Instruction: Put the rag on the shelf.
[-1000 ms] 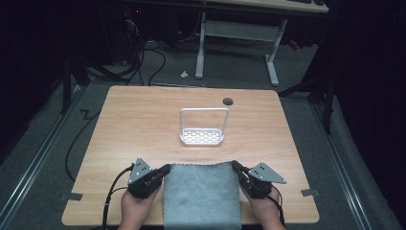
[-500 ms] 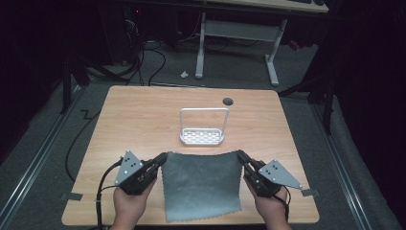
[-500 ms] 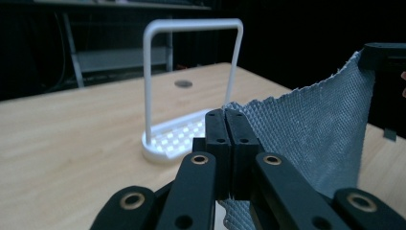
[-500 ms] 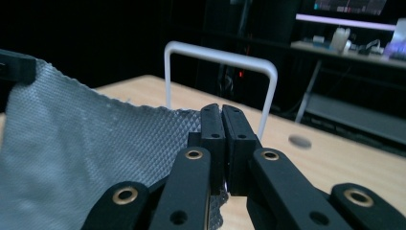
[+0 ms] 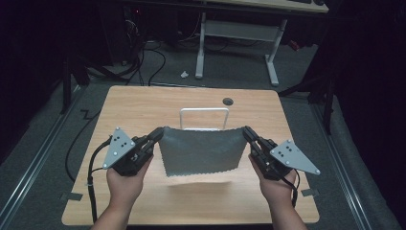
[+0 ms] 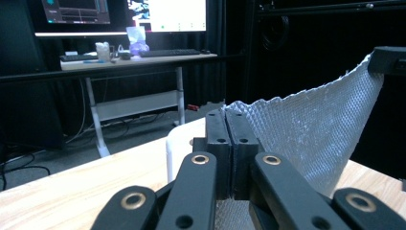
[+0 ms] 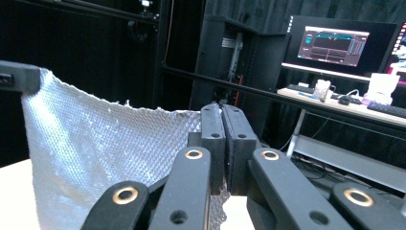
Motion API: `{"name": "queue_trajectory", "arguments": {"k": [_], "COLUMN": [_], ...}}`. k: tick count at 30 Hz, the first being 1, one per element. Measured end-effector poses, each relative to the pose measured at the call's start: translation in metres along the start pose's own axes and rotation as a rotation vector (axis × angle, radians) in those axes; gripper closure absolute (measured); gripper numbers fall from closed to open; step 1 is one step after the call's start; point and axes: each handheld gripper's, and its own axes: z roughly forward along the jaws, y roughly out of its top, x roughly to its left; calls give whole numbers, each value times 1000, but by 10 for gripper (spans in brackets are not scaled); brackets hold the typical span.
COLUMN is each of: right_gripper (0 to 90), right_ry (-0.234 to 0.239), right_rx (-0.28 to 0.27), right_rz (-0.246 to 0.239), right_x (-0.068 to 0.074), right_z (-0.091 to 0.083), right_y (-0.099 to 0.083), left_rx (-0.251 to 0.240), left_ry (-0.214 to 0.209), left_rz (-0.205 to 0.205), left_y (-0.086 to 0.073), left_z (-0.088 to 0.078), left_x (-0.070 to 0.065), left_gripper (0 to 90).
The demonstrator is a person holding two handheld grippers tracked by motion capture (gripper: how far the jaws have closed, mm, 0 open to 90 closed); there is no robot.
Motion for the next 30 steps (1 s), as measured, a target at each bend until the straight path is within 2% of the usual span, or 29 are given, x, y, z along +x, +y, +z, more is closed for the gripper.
{"name": "queue_trajectory", "arguments": {"k": [10,13,19,20,22,23,25,30], "right_gripper": [891,891,891,892,892,892,892,893], "right_ry": [-10,-18,-39,-41,-43,-46,-47,-53], "right_rx": [12,16,42,51,54,59,61,72], "right_rz": [39,54,77,91,95,105,112,125], "right_x": [-12,-15,-25,-28,-30,-34,-35,-48], "right_z": [16,21,43,51,55,63,66,89], "right_y": [6,7,8,9,8,8,8,9], "left_rx": [18,20,41,43,49,51,50,61], "left_ry": [9,26,59,63,72,77,83,99], "left_rz": [-8,-7,-19,-23,-25,-38,-39,-38], "left_y": [8,10,12,12,13,13,13,14], "left_z": [16,24,47,51,58,65,69,91], "left_x": [9,12,27,29,35,40,44,58], "left_gripper": [893,893,893,893,893,893,893,893]}}
